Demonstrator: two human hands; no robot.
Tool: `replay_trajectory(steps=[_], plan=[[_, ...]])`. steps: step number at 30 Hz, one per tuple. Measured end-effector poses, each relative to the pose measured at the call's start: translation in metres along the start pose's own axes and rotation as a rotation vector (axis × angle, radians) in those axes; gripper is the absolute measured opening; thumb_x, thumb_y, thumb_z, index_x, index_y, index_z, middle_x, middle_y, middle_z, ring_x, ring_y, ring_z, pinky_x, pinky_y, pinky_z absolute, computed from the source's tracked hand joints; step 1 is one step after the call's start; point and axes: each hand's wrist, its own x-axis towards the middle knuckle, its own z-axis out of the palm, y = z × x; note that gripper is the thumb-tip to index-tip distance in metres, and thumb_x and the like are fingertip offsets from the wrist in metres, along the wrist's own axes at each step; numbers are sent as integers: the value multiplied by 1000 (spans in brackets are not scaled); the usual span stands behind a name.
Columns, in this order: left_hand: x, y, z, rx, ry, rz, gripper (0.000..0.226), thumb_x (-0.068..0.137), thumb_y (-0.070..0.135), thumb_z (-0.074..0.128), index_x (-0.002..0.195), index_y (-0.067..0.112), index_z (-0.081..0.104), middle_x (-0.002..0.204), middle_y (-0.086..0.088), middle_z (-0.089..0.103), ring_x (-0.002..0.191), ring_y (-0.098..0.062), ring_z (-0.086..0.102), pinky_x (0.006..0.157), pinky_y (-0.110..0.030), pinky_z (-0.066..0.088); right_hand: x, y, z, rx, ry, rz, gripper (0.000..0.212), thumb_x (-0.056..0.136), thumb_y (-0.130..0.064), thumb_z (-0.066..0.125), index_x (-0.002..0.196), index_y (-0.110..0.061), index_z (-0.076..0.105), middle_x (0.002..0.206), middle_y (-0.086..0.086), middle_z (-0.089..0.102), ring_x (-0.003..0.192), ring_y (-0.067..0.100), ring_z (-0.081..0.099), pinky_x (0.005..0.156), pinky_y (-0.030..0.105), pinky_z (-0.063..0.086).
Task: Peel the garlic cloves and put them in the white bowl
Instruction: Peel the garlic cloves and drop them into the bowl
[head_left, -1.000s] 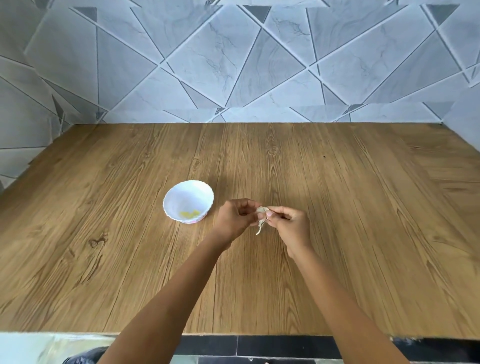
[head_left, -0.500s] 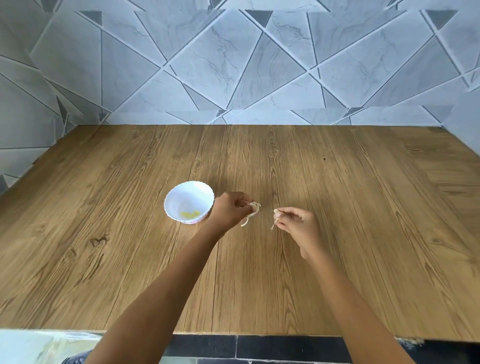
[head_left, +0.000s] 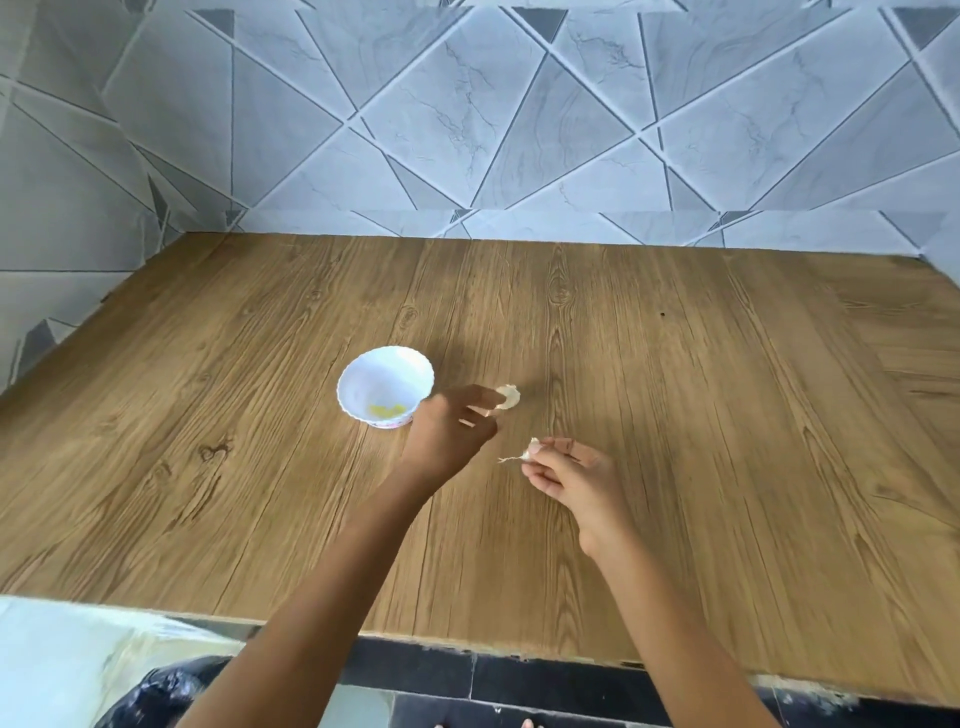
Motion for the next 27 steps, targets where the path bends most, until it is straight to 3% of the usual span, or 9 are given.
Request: replay_trajectory(steps=[2, 6, 10, 13, 16, 20, 23, 25, 27], plan=[[-25, -3, -9, -91, -46, -12, 21, 82, 2, 69, 101, 11, 71, 96, 5, 70, 79, 6, 64, 71, -7, 46, -4, 3, 9, 31, -32, 40, 8, 81, -7, 71, 87, -2, 69, 78, 10, 71, 72, 16, 68, 63, 19, 54], [-59, -13, -23, -199, -131, -1, 22, 80, 7, 74, 102, 9, 71, 96, -1, 73, 87, -8, 69, 81, -22, 54, -20, 15, 32, 120, -80, 142, 4, 83, -5, 68, 84, -2, 66, 74, 10, 69, 71, 18, 66, 64, 19, 56], [-73, -22, -35, -219, -109, 26, 18, 81, 9, 73, 98, 9, 73, 90, 0, 74, 83, -15, 71, 80, -30, 56, -35, 26, 48, 115, -117, 175, 6, 85, -9, 68, 85, -4, 65, 69, 5, 70, 72, 16, 65, 66, 18, 56], [-79, -32, -47, -150, -102, 47, 15, 82, 11, 72, 97, 11, 74, 83, 6, 73, 74, -9, 69, 76, -27, 56, -47, 35, 57, 28, -97, 116, 12, 85, -15, 69, 88, -3, 68, 75, 5, 71, 73, 15, 65, 65, 17, 55], [-80, -39, -58, -46, -120, 29, 10, 84, 16, 70, 93, 12, 75, 70, 11, 68, 63, -4, 63, 70, -25, 55, -54, 45, 56, -309, -41, -137, 15, 88, -22, 65, 91, -8, 70, 85, 1, 71, 81, 13, 66, 75, 22, 55], [-76, -49, -67, 81, -286, -124, 10, 84, 16, 69, 88, 8, 75, 74, -4, 72, 66, -15, 68, 72, -25, 55, -47, 74, 40, -1201, 83, -690, 39, 95, -32, 54, 127, -11, 57, 129, 3, 59, 121, 21, 54, 103, 34, 40], [-68, -46, -66, 35, -400, -250, 10, 84, 9, 68, 86, 0, 72, 79, -15, 72, 64, -18, 67, 68, -25, 56, -44, 86, 35, -1463, 66, -636, 68, 96, -54, 14, 144, -9, 34, 152, 5, 27, 142, 17, 16, 114, 32, 6], [-62, -45, -64, 53, -431, -292, 11, 83, 6, 68, 89, -3, 71, 80, -15, 71, 63, -15, 65, 63, -20, 56, -42, 89, 34, -1494, 84, -642, 86, 88, -62, -10, 145, -10, 30, 154, 4, 23, 141, 14, 9, 114, 31, 2], [-55, -43, -61, 134, -450, -281, 11, 83, 8, 69, 89, -1, 72, 79, -11, 72, 64, -14, 67, 64, -19, 56, -41, 91, 35, -1501, 102, -649, 90, 87, -62, -14, 145, -11, 31, 153, 4, 26, 142, 16, 13, 114, 32, 3]])
